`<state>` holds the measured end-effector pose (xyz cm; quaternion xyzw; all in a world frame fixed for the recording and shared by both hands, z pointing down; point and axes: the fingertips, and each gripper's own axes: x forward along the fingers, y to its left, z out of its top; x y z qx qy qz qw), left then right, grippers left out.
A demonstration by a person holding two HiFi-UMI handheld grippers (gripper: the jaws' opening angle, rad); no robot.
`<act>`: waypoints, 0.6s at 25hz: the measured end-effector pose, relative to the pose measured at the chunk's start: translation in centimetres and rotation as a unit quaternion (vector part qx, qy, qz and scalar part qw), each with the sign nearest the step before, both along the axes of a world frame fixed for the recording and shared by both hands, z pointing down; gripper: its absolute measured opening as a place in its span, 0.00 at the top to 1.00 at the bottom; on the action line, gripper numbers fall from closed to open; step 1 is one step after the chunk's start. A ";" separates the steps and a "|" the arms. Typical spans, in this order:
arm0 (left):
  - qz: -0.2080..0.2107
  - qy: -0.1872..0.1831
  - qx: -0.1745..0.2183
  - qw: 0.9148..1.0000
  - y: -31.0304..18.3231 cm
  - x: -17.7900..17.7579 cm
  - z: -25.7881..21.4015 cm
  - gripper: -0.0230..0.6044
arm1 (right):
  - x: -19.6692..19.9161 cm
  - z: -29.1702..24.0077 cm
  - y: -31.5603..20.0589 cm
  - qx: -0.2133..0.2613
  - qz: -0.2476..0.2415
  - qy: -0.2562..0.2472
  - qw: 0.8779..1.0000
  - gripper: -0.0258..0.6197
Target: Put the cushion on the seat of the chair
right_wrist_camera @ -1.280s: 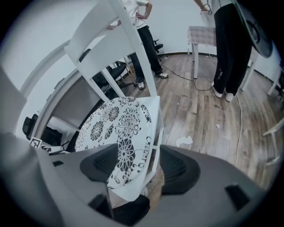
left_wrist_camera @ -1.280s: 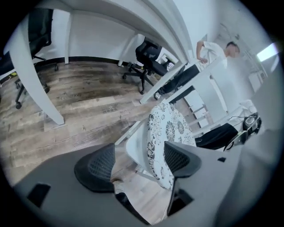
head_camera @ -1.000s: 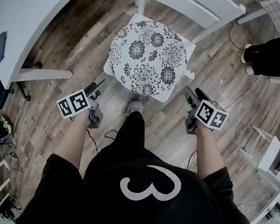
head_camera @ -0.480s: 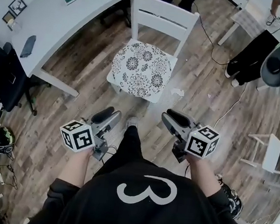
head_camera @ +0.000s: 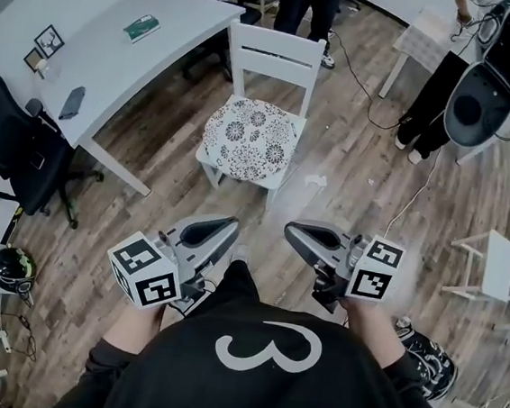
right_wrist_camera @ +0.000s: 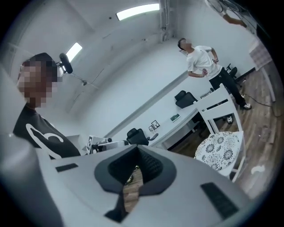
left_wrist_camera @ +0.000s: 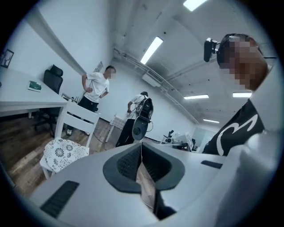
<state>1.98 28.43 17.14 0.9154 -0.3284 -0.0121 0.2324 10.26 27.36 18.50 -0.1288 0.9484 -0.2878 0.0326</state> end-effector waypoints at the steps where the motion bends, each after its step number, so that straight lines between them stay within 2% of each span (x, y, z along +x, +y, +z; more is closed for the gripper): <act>1: 0.004 -0.002 0.003 1.000 0.7 0.6 -0.6 0.94 | 0.4 -0.2 0.6 -0.003 0.000 -0.004 1.000 0.95; 5: 0.008 -0.012 0.009 1.000 2.4 1.9 -1.8 0.94 | 1.1 -1.2 2.1 -0.003 0.004 -0.019 1.000 0.95; 15: 0.014 0.009 0.025 1.000 5.0 2.6 -3.2 0.94 | 0.7 -2.8 4.5 0.020 0.002 -0.021 1.000 0.95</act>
